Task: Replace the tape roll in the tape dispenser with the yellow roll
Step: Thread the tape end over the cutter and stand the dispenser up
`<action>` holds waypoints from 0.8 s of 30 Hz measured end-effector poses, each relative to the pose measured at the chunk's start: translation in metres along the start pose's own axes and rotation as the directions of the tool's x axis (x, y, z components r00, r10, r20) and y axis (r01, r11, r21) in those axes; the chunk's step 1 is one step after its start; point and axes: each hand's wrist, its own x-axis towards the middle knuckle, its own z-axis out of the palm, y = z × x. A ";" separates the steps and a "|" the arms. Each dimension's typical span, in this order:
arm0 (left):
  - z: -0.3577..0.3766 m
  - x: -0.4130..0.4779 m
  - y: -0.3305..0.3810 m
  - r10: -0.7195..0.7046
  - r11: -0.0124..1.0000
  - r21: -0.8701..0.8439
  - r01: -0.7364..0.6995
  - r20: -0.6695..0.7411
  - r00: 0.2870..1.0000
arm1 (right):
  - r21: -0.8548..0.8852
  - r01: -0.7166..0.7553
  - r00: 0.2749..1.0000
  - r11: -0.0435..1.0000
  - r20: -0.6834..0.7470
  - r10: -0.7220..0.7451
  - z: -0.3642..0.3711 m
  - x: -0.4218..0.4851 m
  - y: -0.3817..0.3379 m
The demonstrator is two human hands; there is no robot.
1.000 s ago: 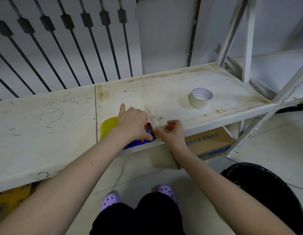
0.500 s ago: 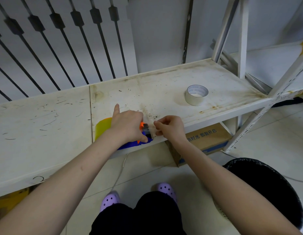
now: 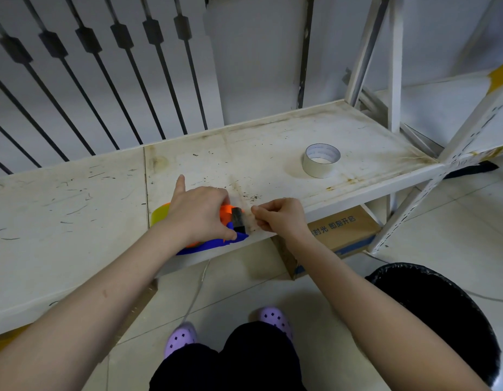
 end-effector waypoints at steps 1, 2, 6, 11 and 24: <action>-0.001 -0.002 -0.002 0.004 1.000 -0.026 -0.004 -0.012 1.000 | 0.015 -0.008 1.000 1.000 0.003 0.008 0.000 -0.001 -0.002; -0.003 -0.004 -0.004 0.008 0.999 -0.052 -0.010 -0.028 1.000 | 0.033 -0.022 1.000 0.999 0.007 0.022 0.000 -0.002 -0.004; -0.006 -0.013 -0.016 -0.005 0.988 -0.155 -0.010 -0.094 0.996 | 0.139 -0.106 0.992 0.985 0.082 0.095 0.002 -0.008 -0.010; -0.012 -0.022 -0.030 -0.010 0.957 -0.287 -0.031 -0.139 0.990 | 0.226 -0.091 0.990 0.970 0.124 0.064 0.009 -0.017 -0.023; -0.013 -0.021 -0.033 0.033 0.966 -0.251 -0.054 -0.088 0.996 | -0.347 0.308 0.944 0.886 -0.002 -0.329 0.010 -0.043 -0.061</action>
